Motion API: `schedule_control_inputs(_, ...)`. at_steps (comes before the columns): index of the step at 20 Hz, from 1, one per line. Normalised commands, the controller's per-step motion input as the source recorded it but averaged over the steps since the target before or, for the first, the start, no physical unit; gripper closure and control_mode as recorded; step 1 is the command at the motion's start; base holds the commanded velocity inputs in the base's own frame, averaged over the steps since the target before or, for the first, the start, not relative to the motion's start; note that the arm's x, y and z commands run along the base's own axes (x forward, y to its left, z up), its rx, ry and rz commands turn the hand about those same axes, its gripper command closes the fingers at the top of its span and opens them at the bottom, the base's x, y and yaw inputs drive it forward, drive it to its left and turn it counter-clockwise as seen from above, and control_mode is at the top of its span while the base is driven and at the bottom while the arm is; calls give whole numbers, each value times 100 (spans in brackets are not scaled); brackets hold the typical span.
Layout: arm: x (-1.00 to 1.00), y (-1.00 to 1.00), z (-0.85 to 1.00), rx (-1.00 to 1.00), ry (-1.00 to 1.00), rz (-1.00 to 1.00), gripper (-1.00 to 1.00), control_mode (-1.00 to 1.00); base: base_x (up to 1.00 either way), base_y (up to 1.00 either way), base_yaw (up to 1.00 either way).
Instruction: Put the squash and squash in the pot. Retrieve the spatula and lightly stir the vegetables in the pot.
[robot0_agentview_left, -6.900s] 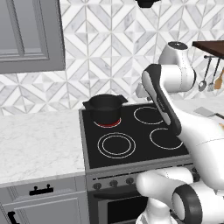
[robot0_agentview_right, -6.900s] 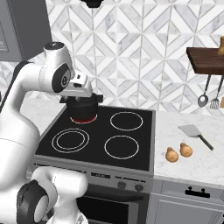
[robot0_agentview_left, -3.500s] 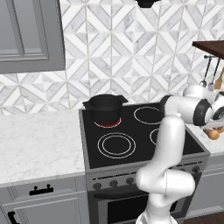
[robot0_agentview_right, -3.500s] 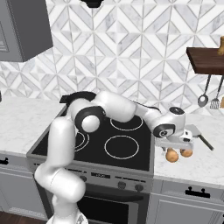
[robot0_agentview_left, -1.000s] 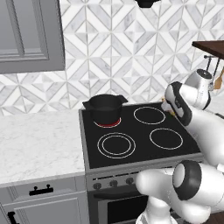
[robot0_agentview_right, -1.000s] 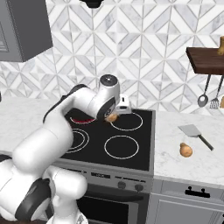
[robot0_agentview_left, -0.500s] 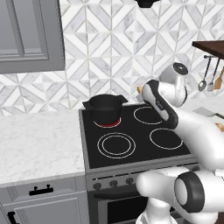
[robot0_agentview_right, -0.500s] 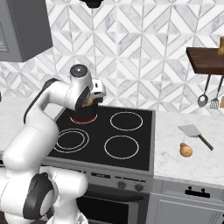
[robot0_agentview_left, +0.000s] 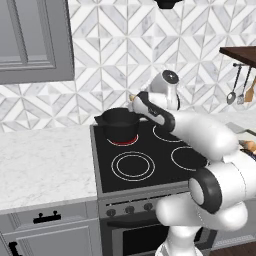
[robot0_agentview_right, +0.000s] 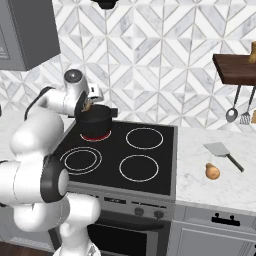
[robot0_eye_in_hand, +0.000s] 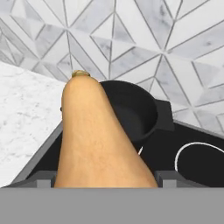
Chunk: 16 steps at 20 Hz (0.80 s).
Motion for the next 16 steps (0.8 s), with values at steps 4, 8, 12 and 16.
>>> schedule_control_inputs(4, 78, 34, -49, -4, 4, 0, 100, -100, 0, 0, 0)
schedule_control_inputs(8, 64, 10, -66, -6, 8, 0, 100, -100, 0, 0, 0)
schedule_control_inputs(12, 61, 1, -52, -4, 6, 0, 100, -100, 0, 0, 0)
schedule_control_inputs(16, 49, 14, -31, 0, 4, 0, 100, -100, 0, 0, 0)
